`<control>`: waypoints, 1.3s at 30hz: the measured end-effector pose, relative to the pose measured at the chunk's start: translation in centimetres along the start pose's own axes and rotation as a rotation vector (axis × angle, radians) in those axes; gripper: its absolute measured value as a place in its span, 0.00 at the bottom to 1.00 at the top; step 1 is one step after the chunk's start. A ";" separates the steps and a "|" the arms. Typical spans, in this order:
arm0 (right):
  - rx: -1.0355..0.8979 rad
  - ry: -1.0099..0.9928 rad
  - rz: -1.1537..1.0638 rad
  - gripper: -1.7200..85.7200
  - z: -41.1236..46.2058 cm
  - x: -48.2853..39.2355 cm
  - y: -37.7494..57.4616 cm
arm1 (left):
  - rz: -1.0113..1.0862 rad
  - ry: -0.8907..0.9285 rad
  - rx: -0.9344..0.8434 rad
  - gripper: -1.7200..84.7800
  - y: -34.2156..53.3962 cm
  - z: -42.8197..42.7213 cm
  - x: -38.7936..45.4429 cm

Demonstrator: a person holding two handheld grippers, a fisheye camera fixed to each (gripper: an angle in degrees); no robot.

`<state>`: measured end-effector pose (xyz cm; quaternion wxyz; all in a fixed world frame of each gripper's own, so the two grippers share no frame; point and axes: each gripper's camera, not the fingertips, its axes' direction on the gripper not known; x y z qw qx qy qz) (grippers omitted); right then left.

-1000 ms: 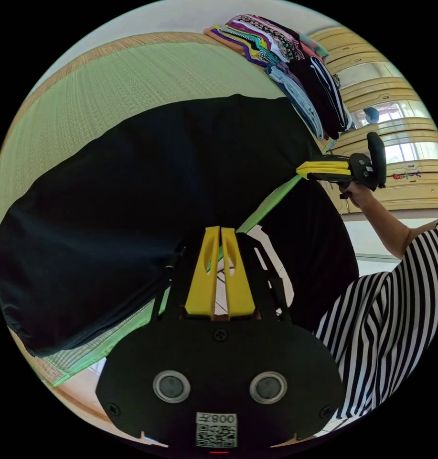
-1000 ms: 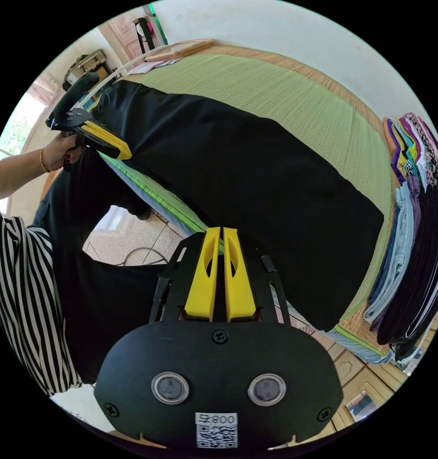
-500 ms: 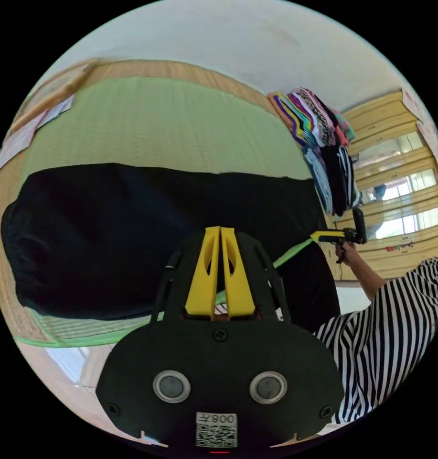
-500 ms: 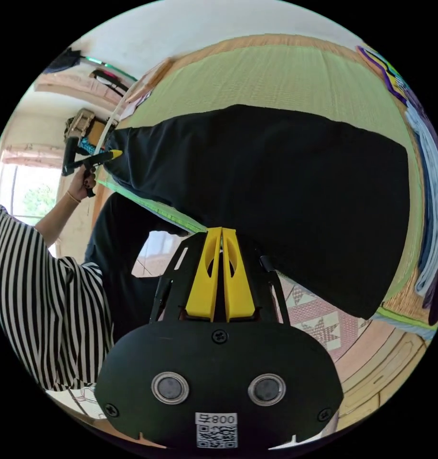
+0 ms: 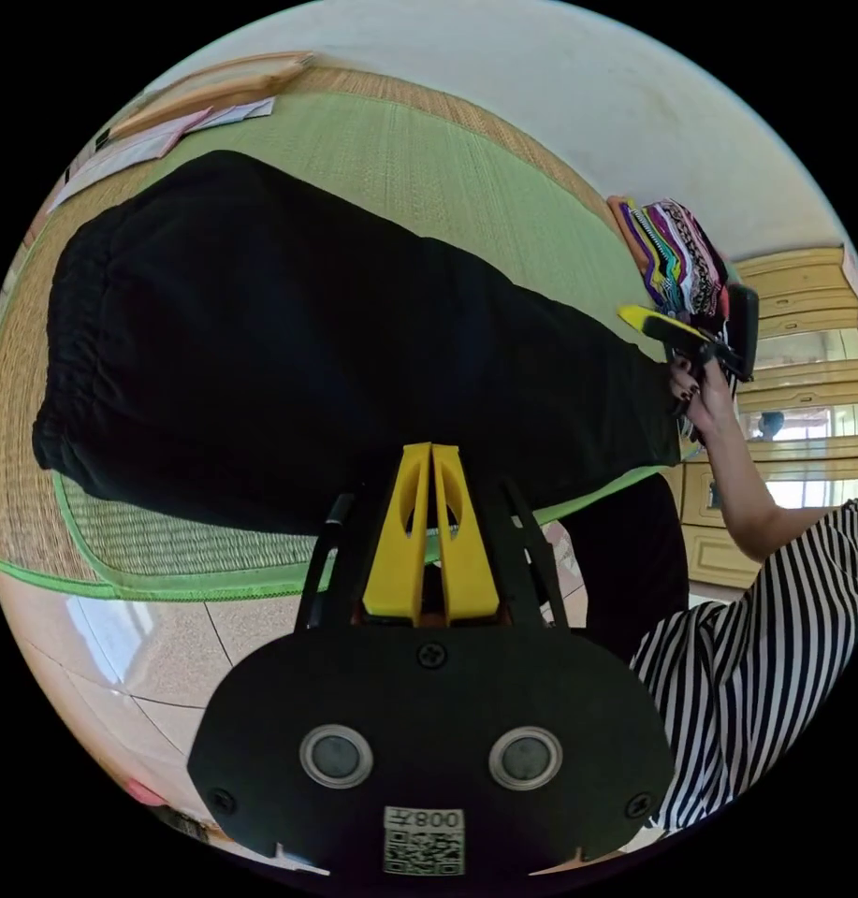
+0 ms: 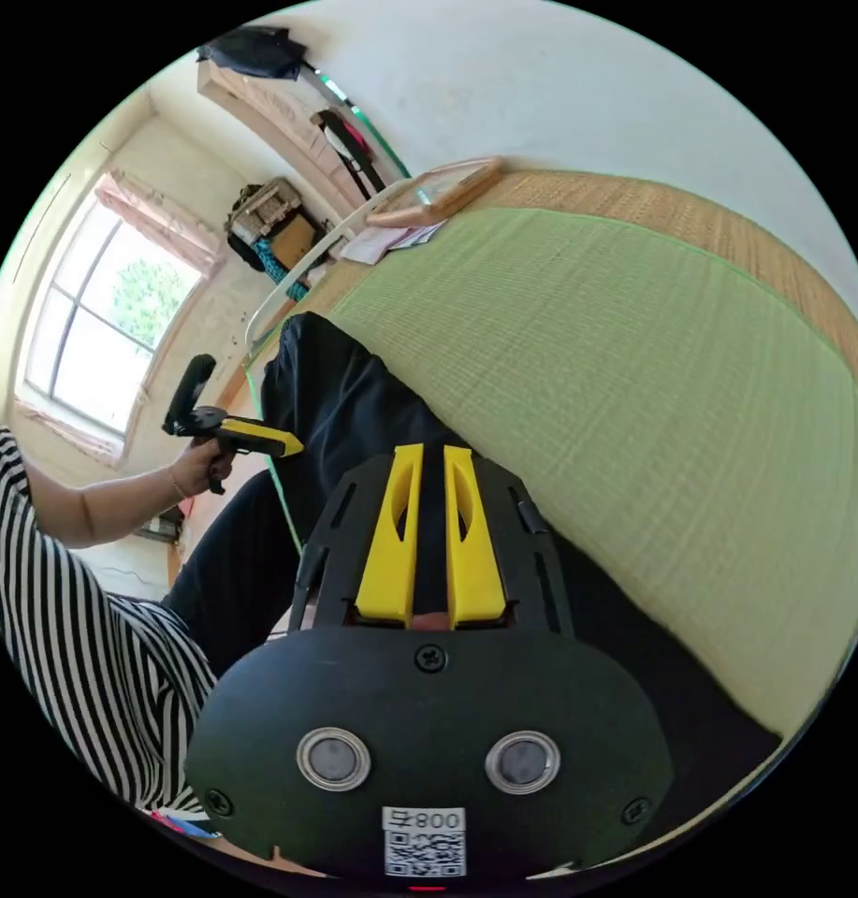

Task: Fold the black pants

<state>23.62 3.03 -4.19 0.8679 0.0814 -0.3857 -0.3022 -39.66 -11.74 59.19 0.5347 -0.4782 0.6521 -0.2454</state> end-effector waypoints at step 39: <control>0.119 0.116 -0.222 0.05 7.3 -11.3 0.9 | -0.053 0.416 0.280 0.03 0.3 -2.2 -8.0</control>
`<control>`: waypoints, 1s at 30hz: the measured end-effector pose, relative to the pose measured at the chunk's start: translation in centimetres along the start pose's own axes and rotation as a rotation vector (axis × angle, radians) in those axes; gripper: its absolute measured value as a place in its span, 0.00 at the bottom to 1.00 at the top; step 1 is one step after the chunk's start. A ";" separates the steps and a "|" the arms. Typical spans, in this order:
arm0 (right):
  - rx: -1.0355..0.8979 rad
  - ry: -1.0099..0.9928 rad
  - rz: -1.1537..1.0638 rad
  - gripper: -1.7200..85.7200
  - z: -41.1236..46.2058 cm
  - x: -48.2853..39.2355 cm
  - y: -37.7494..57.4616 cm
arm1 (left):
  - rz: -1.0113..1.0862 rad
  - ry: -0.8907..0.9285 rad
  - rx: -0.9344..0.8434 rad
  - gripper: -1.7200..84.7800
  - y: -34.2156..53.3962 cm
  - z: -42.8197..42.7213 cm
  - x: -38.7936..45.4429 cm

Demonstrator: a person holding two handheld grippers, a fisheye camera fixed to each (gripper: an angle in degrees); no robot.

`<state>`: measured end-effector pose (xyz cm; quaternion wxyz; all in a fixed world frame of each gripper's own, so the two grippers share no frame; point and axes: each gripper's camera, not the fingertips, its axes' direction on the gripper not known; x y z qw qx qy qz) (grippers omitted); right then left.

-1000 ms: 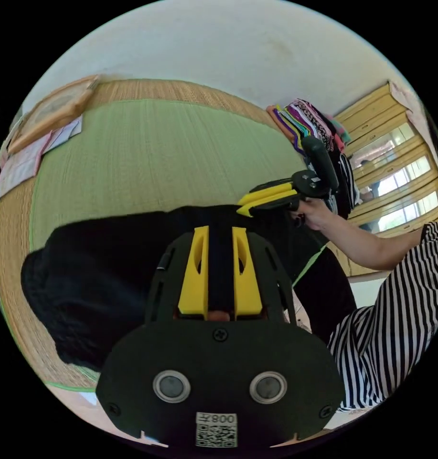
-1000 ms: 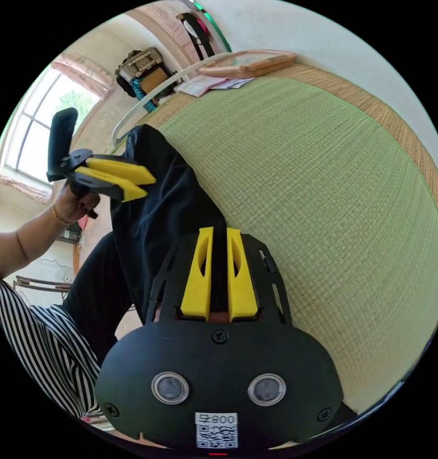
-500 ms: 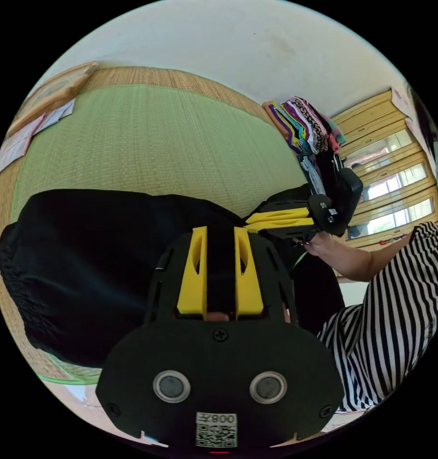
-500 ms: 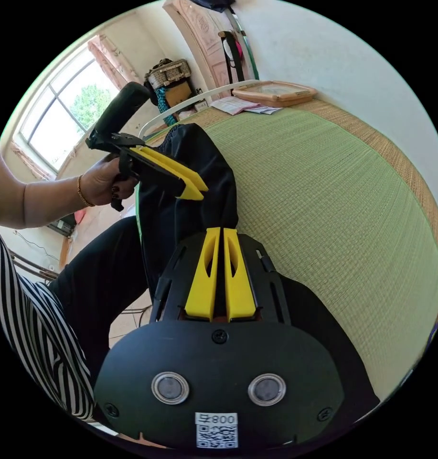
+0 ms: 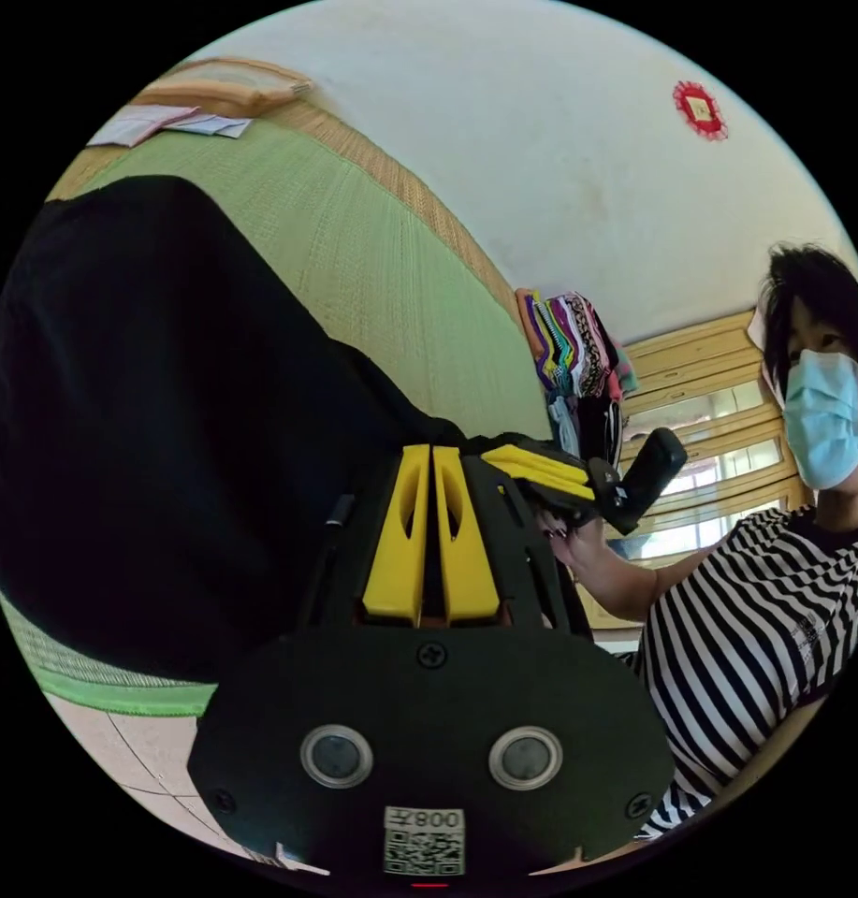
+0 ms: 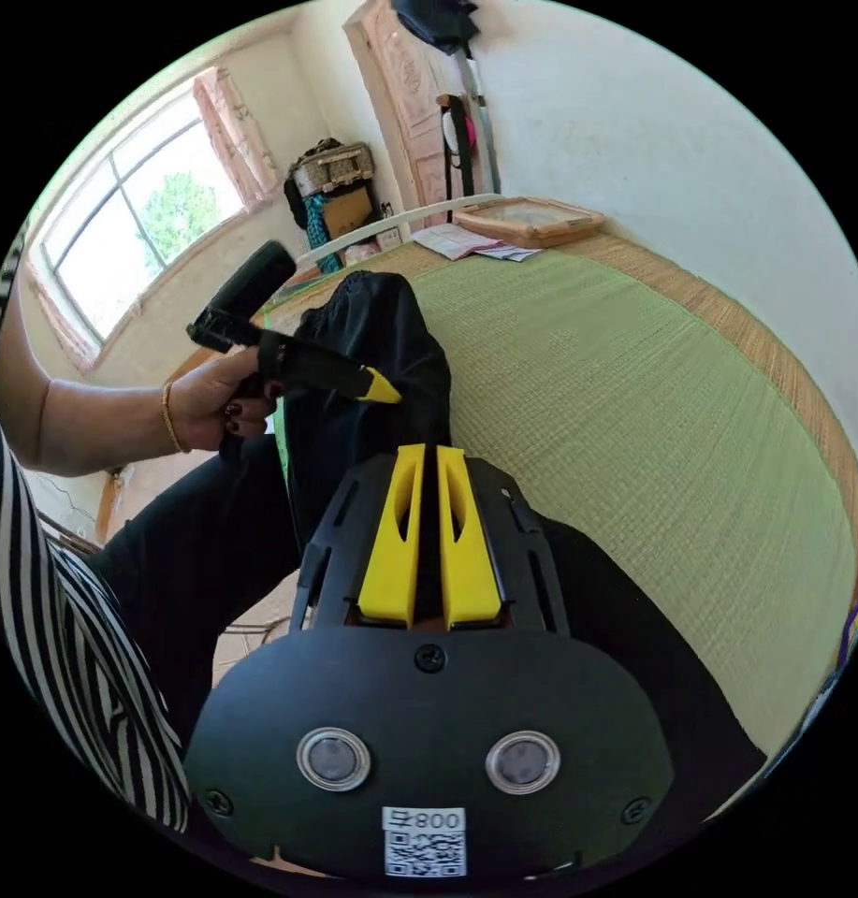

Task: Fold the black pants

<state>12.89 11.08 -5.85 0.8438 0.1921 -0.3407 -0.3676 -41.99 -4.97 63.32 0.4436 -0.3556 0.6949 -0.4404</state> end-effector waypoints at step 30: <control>-0.098 -0.297 0.045 0.09 4.8 0.3 0.0 | 0.342 -0.385 -0.460 0.07 -2.2 4.9 5.9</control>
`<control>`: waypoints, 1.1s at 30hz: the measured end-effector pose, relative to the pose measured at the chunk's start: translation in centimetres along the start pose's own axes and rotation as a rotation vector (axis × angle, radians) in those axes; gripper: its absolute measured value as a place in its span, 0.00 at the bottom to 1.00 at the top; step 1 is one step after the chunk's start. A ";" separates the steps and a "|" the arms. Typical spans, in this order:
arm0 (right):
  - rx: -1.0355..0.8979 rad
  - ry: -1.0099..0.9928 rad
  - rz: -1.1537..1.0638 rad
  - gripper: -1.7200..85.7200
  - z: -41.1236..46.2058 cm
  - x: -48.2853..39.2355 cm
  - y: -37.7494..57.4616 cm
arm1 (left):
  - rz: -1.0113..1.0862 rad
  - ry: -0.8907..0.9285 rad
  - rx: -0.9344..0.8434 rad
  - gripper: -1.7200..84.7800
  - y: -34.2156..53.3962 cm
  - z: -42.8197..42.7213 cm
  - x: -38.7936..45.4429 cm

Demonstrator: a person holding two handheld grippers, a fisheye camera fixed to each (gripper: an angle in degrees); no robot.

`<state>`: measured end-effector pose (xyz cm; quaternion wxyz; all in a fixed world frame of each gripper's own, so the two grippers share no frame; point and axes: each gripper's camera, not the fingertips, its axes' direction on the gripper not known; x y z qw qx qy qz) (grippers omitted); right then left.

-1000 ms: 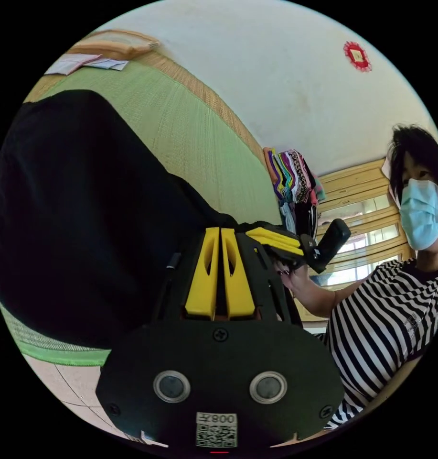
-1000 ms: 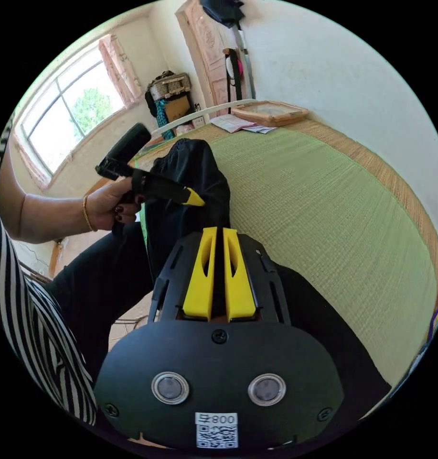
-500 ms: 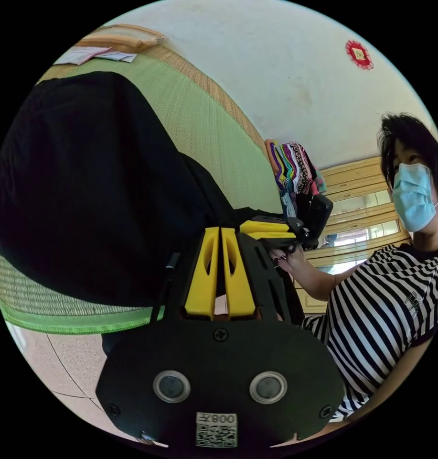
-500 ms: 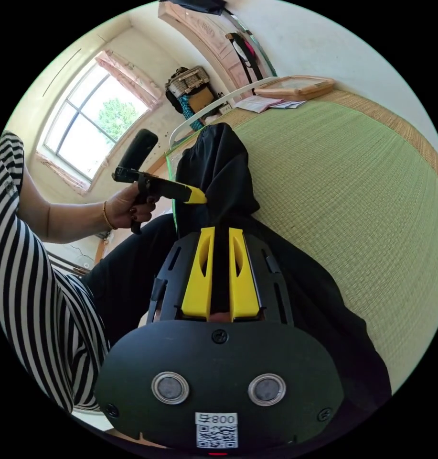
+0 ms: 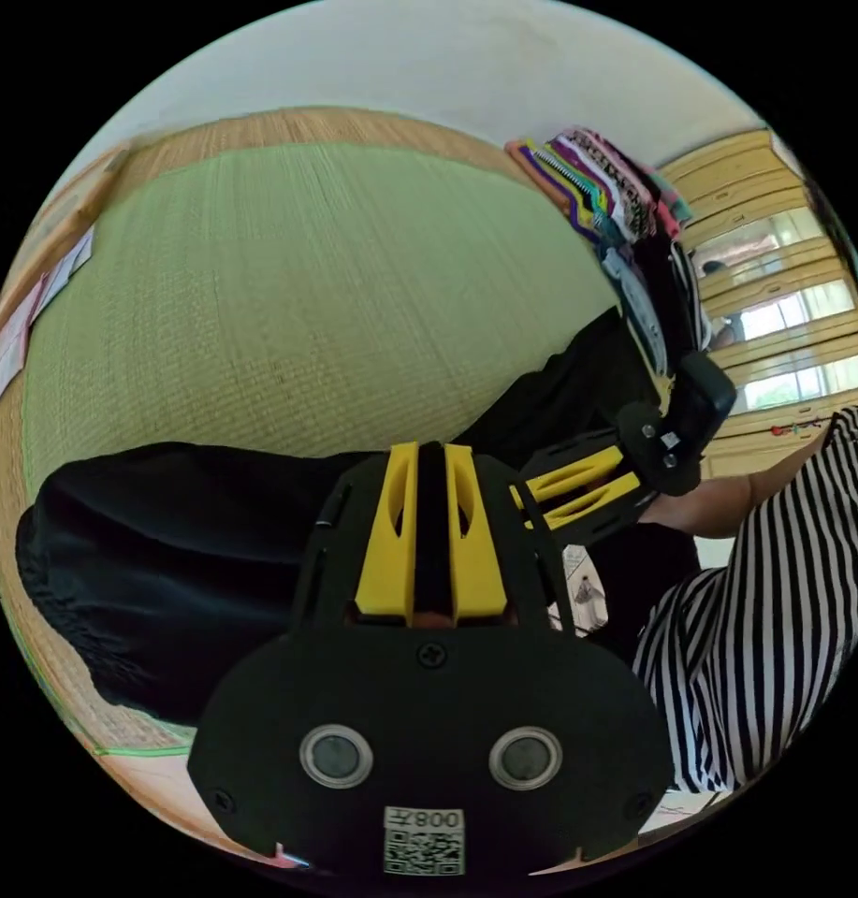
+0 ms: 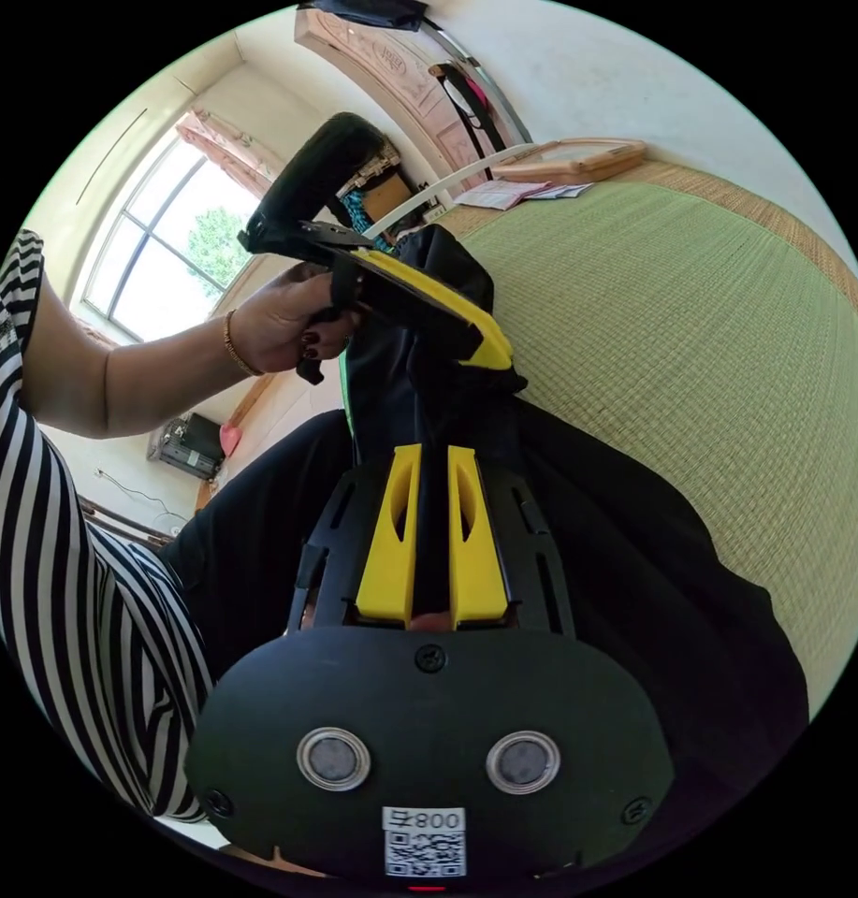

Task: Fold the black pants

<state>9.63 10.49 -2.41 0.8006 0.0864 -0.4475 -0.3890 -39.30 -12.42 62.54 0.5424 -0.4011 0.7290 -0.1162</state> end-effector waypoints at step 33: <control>-0.081 -0.057 0.074 0.11 -0.5 10.0 -13.0 | -0.499 -0.228 0.585 0.11 15.9 -9.3 -7.4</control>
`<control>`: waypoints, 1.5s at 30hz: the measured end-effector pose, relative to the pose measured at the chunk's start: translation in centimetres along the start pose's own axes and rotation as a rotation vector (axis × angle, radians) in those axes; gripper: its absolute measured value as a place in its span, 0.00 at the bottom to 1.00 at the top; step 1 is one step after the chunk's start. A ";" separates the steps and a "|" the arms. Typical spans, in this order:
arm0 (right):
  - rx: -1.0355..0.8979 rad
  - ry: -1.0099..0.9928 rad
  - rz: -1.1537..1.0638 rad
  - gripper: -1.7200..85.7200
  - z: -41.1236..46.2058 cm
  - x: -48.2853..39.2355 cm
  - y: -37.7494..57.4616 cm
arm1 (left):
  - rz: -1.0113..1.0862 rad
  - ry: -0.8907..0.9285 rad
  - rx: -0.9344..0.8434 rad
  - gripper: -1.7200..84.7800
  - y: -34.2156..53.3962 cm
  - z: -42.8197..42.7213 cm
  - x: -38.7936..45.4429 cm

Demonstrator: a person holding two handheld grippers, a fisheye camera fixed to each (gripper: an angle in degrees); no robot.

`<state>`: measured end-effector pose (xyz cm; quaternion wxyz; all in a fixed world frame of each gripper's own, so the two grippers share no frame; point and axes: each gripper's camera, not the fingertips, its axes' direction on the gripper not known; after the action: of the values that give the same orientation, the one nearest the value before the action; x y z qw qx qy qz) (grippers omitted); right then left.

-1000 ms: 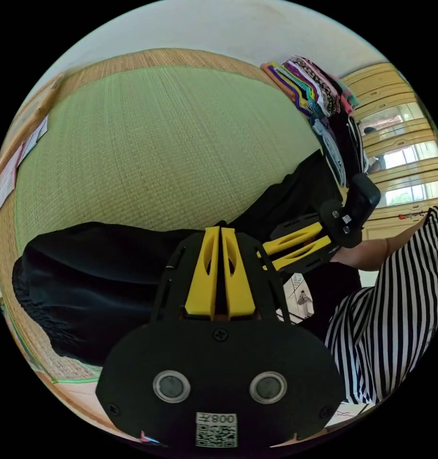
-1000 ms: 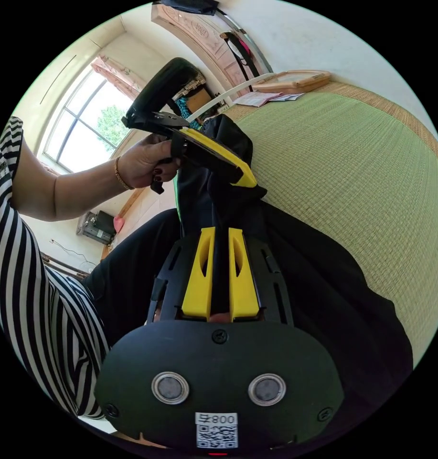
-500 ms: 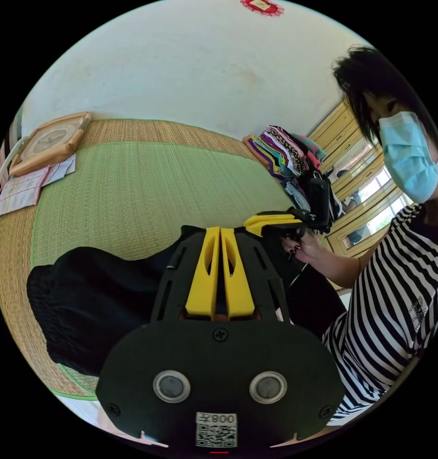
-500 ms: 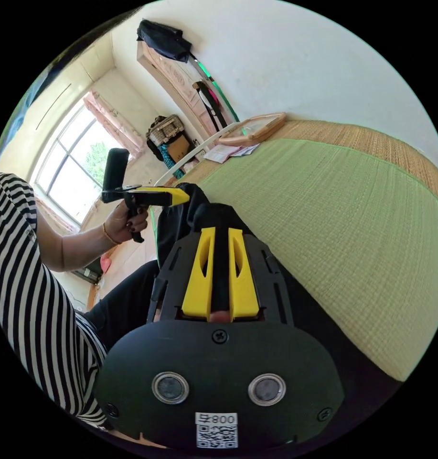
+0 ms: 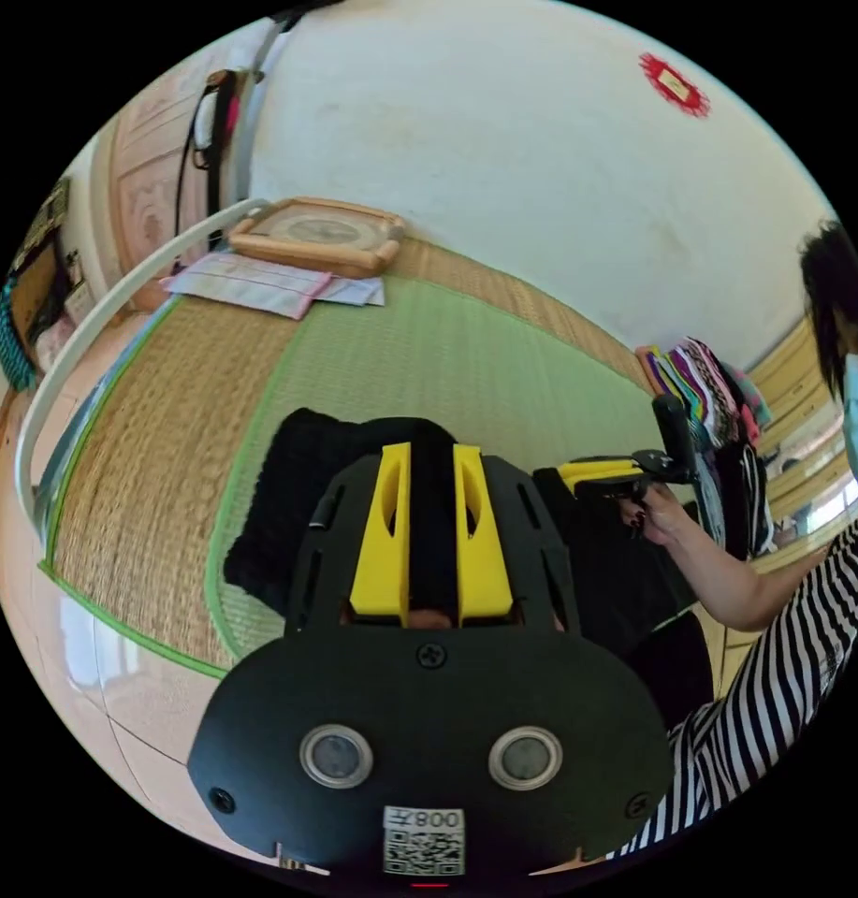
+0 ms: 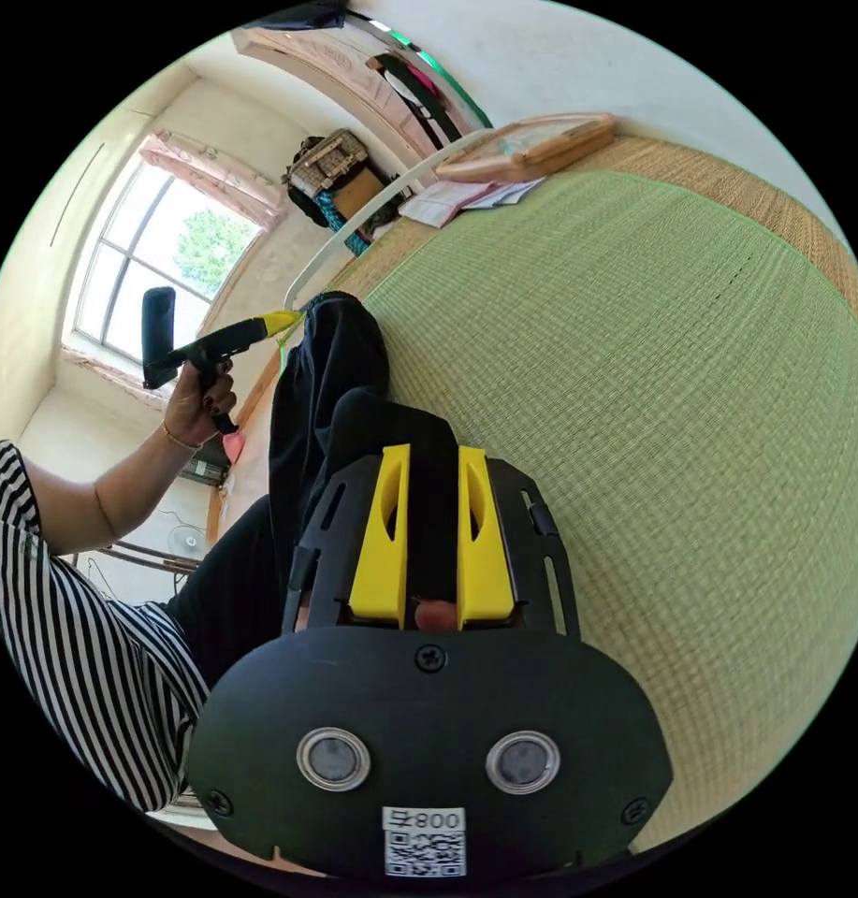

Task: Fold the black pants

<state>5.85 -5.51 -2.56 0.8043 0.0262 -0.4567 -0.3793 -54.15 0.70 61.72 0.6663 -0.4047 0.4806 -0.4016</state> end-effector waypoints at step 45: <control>0.218 -0.290 0.280 0.10 -4.7 0.8 5.3 | 0.186 0.389 -0.337 0.03 5.4 3.1 2.3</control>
<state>12.76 -3.64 -2.67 0.7675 -0.0054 -0.6049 -0.2123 -49.91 0.89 56.63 0.5188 -0.3790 0.6947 -0.3233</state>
